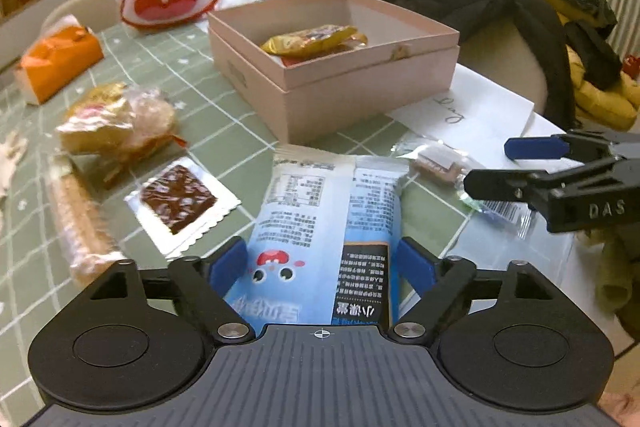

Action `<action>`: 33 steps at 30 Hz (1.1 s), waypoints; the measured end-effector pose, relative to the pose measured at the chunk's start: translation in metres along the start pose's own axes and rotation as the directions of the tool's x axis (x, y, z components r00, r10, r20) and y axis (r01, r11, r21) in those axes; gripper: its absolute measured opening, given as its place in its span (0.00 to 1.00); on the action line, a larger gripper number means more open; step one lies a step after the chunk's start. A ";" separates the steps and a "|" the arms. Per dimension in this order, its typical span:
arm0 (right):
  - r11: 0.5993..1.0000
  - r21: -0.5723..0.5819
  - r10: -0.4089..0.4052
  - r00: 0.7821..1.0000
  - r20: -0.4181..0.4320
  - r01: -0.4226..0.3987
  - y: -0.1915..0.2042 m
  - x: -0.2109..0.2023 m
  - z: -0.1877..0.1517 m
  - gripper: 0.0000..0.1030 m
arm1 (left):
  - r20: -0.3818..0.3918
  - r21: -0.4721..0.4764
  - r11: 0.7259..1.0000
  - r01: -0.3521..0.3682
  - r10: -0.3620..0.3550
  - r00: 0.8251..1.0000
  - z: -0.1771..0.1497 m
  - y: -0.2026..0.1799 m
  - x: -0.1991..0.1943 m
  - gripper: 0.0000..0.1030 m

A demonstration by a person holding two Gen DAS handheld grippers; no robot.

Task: Organize snacks
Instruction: 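Lift the blue packet with the left gripper while the right gripper holds the clear packet, then carry both packets over the pink box and open both grippers inside it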

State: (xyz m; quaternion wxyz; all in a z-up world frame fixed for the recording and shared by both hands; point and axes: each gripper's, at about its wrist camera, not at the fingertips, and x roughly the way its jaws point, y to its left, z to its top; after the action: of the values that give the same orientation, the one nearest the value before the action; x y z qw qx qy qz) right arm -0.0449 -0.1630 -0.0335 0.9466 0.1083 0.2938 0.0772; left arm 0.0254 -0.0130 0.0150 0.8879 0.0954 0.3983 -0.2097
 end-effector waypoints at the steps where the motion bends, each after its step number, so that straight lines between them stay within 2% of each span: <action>1: 1.000 0.000 0.001 1.000 0.000 -0.001 0.000 0.000 0.000 0.86 | -0.008 -0.002 1.000 0.001 -0.001 1.000 0.001 0.000 0.006 0.91; 6: 1.000 0.002 0.010 1.000 -0.002 -0.010 -0.001 0.000 0.000 0.87 | 0.020 -0.015 1.000 0.000 0.001 1.000 0.001 0.003 0.012 0.91; 10: 0.997 -0.007 0.075 0.997 -0.036 -0.075 -0.004 0.004 0.004 1.00 | 0.005 0.005 1.000 0.030 -0.030 1.000 -0.013 -0.007 -0.005 0.91; 12: 0.997 -0.018 0.075 0.996 -0.049 -0.076 -0.003 0.005 0.005 1.00 | 0.000 -0.011 0.999 0.034 -0.034 0.999 -0.023 -0.011 -0.016 0.90; 16: 0.994 -0.100 0.022 0.994 -0.108 -0.033 0.010 0.008 0.007 1.00 | -0.001 -0.094 0.996 0.004 -0.004 1.000 -0.039 -0.008 -0.036 0.86; 18: 0.982 -0.191 -0.026 0.987 -0.157 -0.005 0.022 0.012 0.007 1.00 | -0.002 -0.153 0.988 -0.030 0.030 1.000 -0.043 -0.002 -0.042 0.86; 20: 0.956 -0.293 -0.046 0.979 -0.198 -0.014 0.034 0.014 0.007 1.00 | -0.001 -0.154 0.988 -0.024 0.024 1.000 -0.046 -0.001 -0.044 0.87; 22: 0.957 -0.290 -0.042 0.978 -0.205 -0.020 0.034 0.014 0.010 0.99 | -0.005 -0.137 0.990 -0.026 0.026 1.000 -0.045 -0.004 -0.043 0.88; 28: 0.987 -0.161 -0.035 0.979 -0.200 0.002 0.022 0.014 0.018 0.97 | 0.010 -0.158 0.987 -0.039 0.041 0.999 -0.026 -0.003 -0.024 0.88; 33: 0.977 -0.210 -0.057 0.987 -0.151 0.024 0.025 0.003 0.018 0.96 | 0.031 -0.213 0.977 -0.012 0.019 0.999 -0.012 0.006 -0.011 0.89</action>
State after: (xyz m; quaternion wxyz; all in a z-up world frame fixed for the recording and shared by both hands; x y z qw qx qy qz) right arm -0.0342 -0.1414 -0.0149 0.9281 -0.0036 0.3595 0.0965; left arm 0.0137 0.0000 0.0156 0.9009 -0.0004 0.4032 -0.1606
